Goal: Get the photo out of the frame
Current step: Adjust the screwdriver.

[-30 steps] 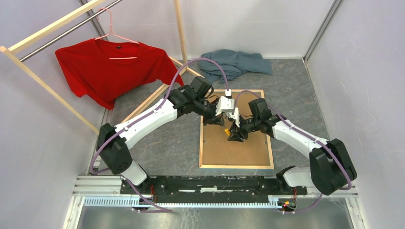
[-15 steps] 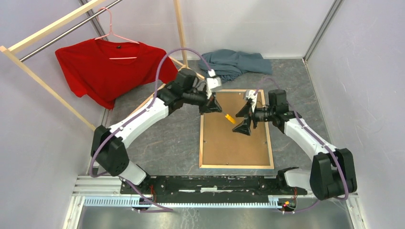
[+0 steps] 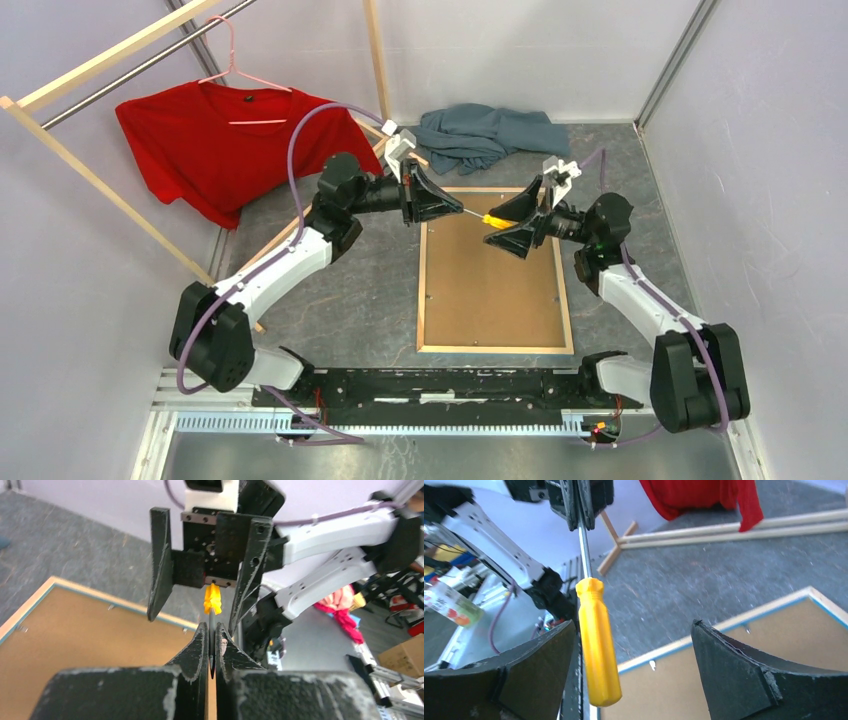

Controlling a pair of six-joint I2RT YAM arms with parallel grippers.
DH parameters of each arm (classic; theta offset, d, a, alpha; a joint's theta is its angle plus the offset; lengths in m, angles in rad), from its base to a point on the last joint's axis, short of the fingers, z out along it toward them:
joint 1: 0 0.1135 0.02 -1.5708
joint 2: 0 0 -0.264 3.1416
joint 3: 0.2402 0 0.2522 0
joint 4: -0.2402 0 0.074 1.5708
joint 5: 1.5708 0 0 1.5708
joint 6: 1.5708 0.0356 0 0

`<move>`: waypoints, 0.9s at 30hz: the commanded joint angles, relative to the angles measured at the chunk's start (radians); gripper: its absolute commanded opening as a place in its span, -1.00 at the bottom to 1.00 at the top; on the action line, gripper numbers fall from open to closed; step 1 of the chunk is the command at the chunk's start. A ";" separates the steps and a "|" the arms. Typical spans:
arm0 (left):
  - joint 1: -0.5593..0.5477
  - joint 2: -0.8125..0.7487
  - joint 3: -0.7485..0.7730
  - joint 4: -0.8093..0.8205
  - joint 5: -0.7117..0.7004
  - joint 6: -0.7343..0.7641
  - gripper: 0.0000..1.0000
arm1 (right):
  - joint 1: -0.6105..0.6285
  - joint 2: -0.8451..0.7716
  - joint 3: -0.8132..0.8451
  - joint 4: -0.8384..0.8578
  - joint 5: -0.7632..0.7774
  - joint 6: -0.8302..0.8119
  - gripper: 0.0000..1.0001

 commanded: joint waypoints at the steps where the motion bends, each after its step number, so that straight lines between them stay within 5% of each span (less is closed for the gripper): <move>1: 0.020 -0.012 -0.030 0.391 0.043 -0.335 -0.96 | 0.023 0.045 -0.003 0.591 0.046 0.467 0.82; 6: 0.036 0.014 -0.084 0.725 -0.022 -0.536 -0.96 | 0.074 0.058 0.024 0.757 0.120 0.609 0.75; 12: 0.036 0.014 -0.116 0.678 -0.090 -0.515 -0.96 | 0.102 0.044 0.071 0.744 0.255 0.624 0.74; 18: 0.035 0.014 -0.113 0.590 -0.119 -0.470 -0.96 | 0.125 0.000 0.109 0.356 0.416 0.372 0.71; 27: 0.035 0.021 -0.149 0.587 -0.155 -0.433 -0.96 | 0.134 0.035 0.094 0.400 0.411 0.419 0.66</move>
